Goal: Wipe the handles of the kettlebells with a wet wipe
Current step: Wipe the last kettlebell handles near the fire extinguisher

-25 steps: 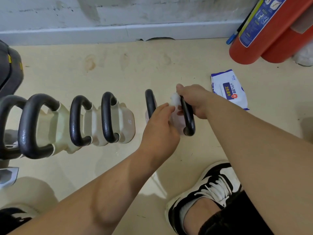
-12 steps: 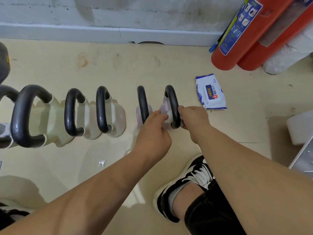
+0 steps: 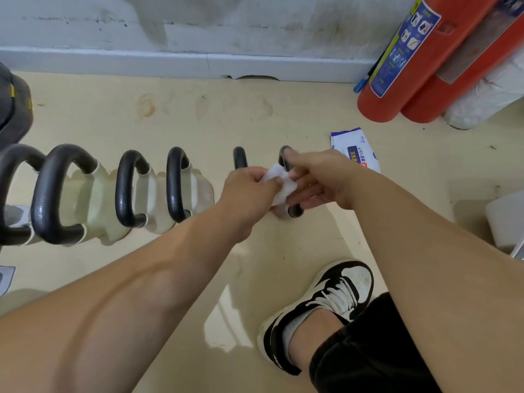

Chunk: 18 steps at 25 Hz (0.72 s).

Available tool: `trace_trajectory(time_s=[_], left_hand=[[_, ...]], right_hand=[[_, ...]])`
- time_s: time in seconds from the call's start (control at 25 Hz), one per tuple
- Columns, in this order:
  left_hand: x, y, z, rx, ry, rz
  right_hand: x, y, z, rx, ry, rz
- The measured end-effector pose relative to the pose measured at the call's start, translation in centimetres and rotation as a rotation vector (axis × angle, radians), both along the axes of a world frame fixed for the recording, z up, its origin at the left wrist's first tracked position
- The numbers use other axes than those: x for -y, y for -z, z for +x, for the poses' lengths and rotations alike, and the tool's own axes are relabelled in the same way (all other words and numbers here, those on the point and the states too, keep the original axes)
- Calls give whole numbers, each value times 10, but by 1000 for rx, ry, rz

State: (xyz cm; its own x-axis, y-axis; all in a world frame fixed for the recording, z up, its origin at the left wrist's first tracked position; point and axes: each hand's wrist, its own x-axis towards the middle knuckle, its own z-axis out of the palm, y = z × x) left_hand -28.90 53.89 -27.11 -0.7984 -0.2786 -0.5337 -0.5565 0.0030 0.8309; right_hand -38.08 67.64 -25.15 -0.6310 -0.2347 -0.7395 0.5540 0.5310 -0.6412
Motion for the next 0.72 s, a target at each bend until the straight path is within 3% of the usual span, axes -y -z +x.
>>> trace_trajectory(time_s=[0.12,0.28,0.44,0.6,0.72], left_hand=[[8,-4,-23,-6,22,-398],[-3,3,-60,-295,259,-847],[-32,40,-46,-273,662,-1014],[-36,69,7,-379,732,-1075],[-23,81,16,-516,1047,-1241]], right_hand=[[-2,13,-18,-98,93,98],[8,3,-55,-166,-338,259],[13,-6,-76,-422,-603,389],[22,31,-59,-433,-406,218],[21,43,-72,-414,-343,187]])
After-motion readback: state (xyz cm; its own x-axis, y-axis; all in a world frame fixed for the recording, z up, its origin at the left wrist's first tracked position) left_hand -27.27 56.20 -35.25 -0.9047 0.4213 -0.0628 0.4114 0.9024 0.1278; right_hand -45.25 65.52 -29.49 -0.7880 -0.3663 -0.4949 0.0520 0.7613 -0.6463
